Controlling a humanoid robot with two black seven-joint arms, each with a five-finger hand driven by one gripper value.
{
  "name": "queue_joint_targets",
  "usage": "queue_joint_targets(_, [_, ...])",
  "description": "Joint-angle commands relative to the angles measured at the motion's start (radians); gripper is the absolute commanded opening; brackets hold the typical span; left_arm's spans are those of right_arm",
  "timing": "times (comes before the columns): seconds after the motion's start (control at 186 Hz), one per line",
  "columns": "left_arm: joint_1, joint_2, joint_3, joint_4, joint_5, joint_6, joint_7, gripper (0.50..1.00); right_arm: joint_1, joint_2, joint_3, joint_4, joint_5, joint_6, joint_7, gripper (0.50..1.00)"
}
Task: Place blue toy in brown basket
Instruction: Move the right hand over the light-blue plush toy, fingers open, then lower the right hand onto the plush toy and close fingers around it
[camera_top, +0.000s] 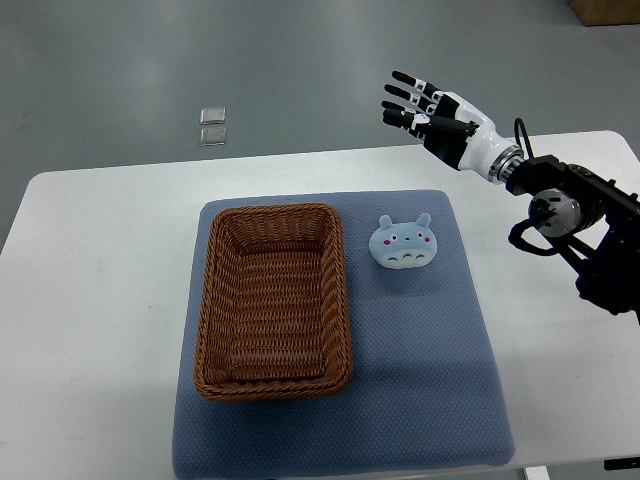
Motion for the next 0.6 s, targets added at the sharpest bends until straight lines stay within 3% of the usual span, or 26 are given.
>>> queue_joint_targets(0.0, [-0.001, 0.0, 0.0, -0.001, 0.001, 0.0, 0.0, 1.0, 0.07, -0.08, -0.091, 0.071, -0.182, 0.034, -0.025, 0.917])
queue_joint_targets(0.139, [-0.004, 0.0, 0.0, 0.0, 0.0, -0.002, 0.0, 1.0, 0.175, -0.194, -0.204, 0.194, -0.434, 0.138, -0.089, 0.919])
queue_joint_targets(0.257, [-0.004, 0.0, 0.0, 0.0, 0.0, 0.0, 0.0, 1.0, 0.285, -0.25, -0.332, 0.279, -0.48, 0.184, -0.149, 0.919])
queue_joint_targets(0.483, [-0.004, 0.0, -0.002, 0.002, 0.0, 0.0, 0.0, 1.0, 0.377, -0.246, -0.517, 0.298, -0.494, 0.169, -0.226, 0.917])
queue_joint_targets(0.595, [-0.004, 0.0, -0.002, 0.003, 0.0, -0.002, 0.0, 1.0, 0.367, -0.214, -0.53, 0.297, -0.497, 0.109, -0.236, 0.917])
